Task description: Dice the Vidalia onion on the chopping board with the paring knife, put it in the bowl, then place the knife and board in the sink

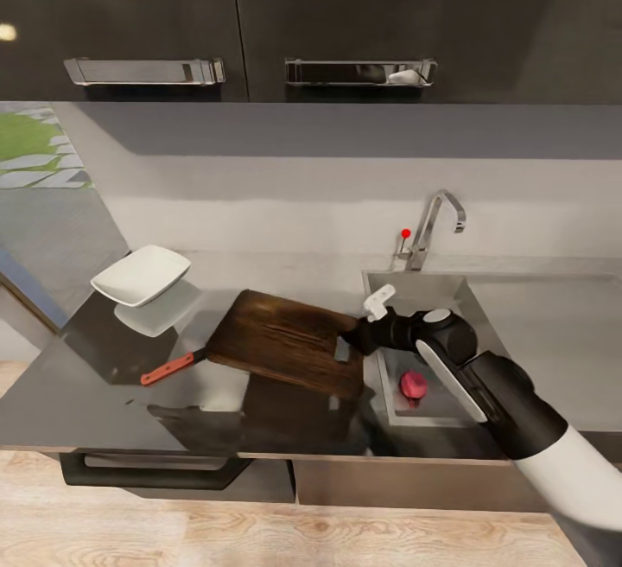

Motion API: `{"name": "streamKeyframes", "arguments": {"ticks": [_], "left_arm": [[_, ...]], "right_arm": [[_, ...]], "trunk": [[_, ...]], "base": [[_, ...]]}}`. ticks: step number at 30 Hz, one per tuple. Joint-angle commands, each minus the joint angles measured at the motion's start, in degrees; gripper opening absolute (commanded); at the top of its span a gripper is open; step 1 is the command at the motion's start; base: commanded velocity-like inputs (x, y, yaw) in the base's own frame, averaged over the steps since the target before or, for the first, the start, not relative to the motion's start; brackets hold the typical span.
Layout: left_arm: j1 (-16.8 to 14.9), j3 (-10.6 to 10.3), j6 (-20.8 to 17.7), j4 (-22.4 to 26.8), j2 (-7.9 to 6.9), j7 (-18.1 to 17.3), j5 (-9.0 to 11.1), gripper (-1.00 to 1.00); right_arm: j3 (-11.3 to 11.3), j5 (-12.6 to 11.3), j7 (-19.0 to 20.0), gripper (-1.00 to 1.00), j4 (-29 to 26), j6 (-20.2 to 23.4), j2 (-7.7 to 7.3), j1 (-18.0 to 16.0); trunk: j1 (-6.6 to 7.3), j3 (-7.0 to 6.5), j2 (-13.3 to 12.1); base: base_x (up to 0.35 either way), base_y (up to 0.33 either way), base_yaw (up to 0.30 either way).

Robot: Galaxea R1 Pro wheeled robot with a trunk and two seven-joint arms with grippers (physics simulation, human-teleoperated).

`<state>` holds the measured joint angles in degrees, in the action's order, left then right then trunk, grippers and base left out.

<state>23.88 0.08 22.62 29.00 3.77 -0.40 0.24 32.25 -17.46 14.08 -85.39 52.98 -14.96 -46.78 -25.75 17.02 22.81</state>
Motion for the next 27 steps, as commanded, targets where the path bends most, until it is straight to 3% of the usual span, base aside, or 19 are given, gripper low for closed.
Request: {"name": "streamKeyframes", "arguments": {"ticks": [1, 5, 6, 15, 27], "left_arm": [[0.0, 0.0, 0.1, 0.1, 0.01, 0.0, 0.0, 1.0], [0.0, 0.0, 0.1, 0.1, 0.01, 0.0, 0.0, 1.0], [0.0, 0.0, 0.1, 0.1, 0.01, 0.0, 0.0, 1.0], [0.0, 0.0, 0.1, 0.0, -0.08, 0.0, 0.0, 1.0], [0.0, 0.0, 0.1, 0.0, -0.08, 0.0, 0.0, 1.0]], "right_arm": [[-0.2, 2.9, 2.6, -1.0, 0.0, 0.1, -0.05, -0.1], [-0.7, 9.9, 11.3, -1.0, 0.0, 0.1, 0.01, -0.1], [-0.7, 10.7, 12.6, -1.0, 0.0, 0.1, 0.02, -0.1], [-0.8, 16.5, 15.5, -1.0, 0.0, -0.1, -0.45, -0.1], [-0.5, 17.7, 15.5, -1.0, 0.5, -2.2, -1.1, -0.1]], "trunk": [[-0.04, 0.09, 0.1], [-0.04, 0.09, 0.1], [-0.04, 0.09, 0.1], [-0.04, 0.09, 0.1], [-0.04, 0.09, 0.1]], "base": [[0.0, 0.0, 0.0], [0.0, 0.0, 0.0], [0.0, 0.0, 0.0], [0.0, 0.0, 0.0], [0.07, 0.0, 0.0]]}}
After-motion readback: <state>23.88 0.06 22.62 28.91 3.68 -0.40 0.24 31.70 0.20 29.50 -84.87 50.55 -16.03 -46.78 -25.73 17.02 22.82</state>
